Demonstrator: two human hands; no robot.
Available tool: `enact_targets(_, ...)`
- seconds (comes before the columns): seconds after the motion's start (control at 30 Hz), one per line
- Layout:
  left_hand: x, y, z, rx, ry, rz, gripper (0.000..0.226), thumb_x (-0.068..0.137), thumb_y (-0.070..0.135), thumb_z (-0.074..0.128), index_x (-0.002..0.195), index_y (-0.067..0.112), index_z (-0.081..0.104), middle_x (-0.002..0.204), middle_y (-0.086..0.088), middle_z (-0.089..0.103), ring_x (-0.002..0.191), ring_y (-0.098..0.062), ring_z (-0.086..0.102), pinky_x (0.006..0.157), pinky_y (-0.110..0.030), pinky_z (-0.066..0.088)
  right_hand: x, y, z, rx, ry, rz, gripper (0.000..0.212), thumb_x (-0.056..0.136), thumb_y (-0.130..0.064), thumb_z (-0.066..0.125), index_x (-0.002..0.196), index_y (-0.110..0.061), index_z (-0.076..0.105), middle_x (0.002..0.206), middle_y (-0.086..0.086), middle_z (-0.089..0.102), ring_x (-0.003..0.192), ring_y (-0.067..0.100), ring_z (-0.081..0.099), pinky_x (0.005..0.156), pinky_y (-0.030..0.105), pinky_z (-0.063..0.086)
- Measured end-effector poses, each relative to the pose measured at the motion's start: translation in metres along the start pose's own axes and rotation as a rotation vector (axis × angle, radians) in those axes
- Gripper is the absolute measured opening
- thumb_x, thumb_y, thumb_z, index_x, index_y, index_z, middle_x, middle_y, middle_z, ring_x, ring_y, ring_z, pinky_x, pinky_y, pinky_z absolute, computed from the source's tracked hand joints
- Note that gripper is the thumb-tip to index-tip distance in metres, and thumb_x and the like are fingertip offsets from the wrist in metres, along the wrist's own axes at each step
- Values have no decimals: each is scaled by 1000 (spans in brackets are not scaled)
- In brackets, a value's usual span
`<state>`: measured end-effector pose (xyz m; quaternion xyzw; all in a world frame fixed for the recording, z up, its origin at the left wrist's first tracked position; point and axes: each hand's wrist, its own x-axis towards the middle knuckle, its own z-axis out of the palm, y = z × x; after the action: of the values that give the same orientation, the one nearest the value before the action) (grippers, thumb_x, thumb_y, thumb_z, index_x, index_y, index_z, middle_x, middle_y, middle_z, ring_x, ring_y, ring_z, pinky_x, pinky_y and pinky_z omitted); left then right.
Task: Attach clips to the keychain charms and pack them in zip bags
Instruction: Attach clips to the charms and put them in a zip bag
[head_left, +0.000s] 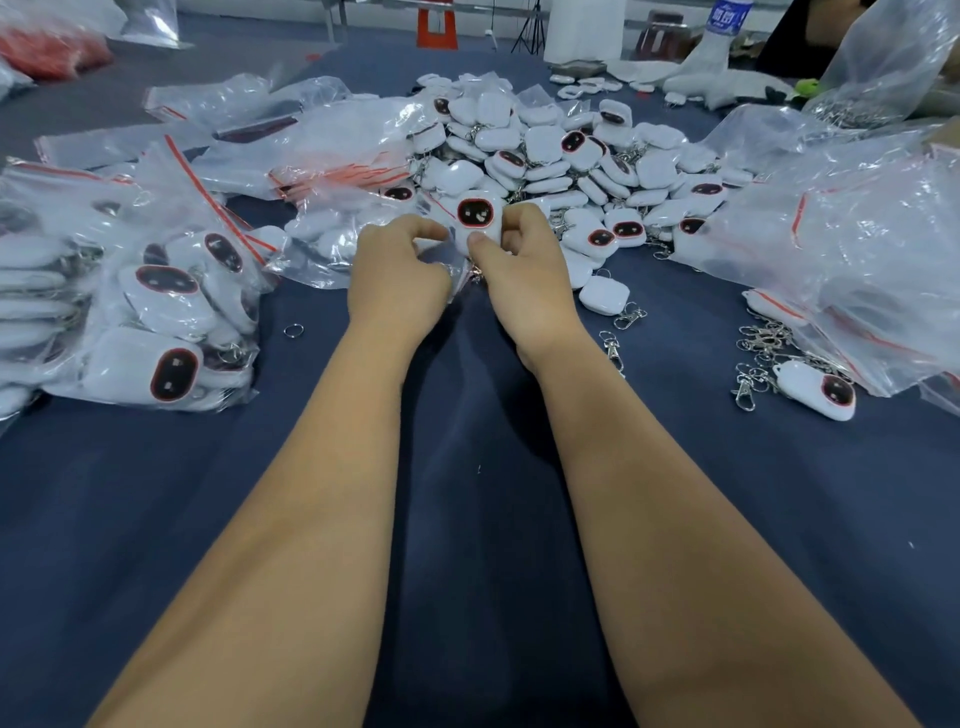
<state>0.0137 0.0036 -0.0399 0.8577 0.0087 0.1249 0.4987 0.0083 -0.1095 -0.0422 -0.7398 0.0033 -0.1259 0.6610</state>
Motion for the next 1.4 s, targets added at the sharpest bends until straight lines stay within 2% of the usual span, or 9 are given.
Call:
enact_targets(0.13, -4, 9, 2, -237, -65, -31, 20, 74, -3, 48, 80, 6, 65, 61, 0, 53, 51, -12, 44, 53, -24, 40, 2, 2, 2, 35, -26, 42, 11, 88, -11, 64, 98, -15, 61, 78, -1, 68, 69, 11, 61, 70, 31, 49)
enact_targets(0.27, -5, 10, -1, -393, -113, -70, 28, 78, -8, 48, 94, -4, 70, 71, -9, 63, 57, -12, 54, 54, -21, 46, 2, 2, -1, 20, -51, 52, 20, 88, -7, 62, 108, -5, 65, 77, 0, 67, 65, 8, 58, 68, 27, 46)
enact_targets(0.47, -1, 8, 1, -433, -27, -137, 20, 75, 3, 49, 71, 6, 69, 57, 1, 57, 54, -15, 48, 54, -22, 41, 0, -3, -4, -15, -81, 65, 18, 85, -3, 60, 100, -6, 70, 70, 0, 62, 58, 9, 48, 63, 27, 41)
enact_targets(0.63, 3, -1, 2, -236, 32, -21, 37, 84, 1, 54, 114, 16, 71, 98, 0, 69, 83, -13, 63, 78, -26, 53, 0, -3, -4, -36, -72, 57, 8, 82, -6, 59, 80, -4, 67, 70, 10, 49, 67, 21, 37, 66, 36, 32)
enact_targets(0.83, -6, 7, -1, -354, -41, -37, 33, 77, 4, 50, 73, 26, 74, 63, 6, 65, 59, -11, 55, 56, -23, 48, 1, -2, -6, -77, -82, 42, 12, 86, -5, 57, 88, -6, 68, 74, 14, 60, 68, 22, 47, 64, 36, 41)
enact_targets(0.9, -6, 8, -1, -358, -67, -64, 21, 74, 5, 49, 75, 3, 69, 66, -9, 60, 60, -18, 53, 58, -29, 45, 2, 0, -6, -84, -95, 29, 14, 87, -3, 57, 93, -7, 69, 80, 7, 71, 73, 15, 60, 69, 31, 50)
enact_targets(1.0, -6, 7, 1, -352, -102, -55, 24, 71, 9, 51, 81, -12, 56, 69, -16, 53, 59, -22, 46, 58, -35, 41, 2, 0, -8, -104, -118, 1, 17, 86, -4, 59, 76, -17, 62, 54, -18, 60, 52, -5, 52, 53, 11, 40)
enact_targets(1.3, -4, 4, 0, -275, -65, -24, 35, 76, 11, 60, 108, 21, 71, 97, 0, 64, 83, -19, 62, 84, -40, 57, 1, -3, -7, -43, -76, 74, 12, 84, -6, 58, 85, -18, 62, 72, 1, 60, 54, 6, 47, 53, 20, 39)
enact_targets(1.4, -5, 8, -1, -298, -94, -19, 17, 72, 24, 60, 80, 18, 73, 79, -2, 66, 74, -17, 59, 75, -35, 51, 0, -4, -8, -16, -78, 94, 12, 85, -9, 59, 93, -18, 62, 74, -1, 62, 52, 5, 48, 49, 16, 40)
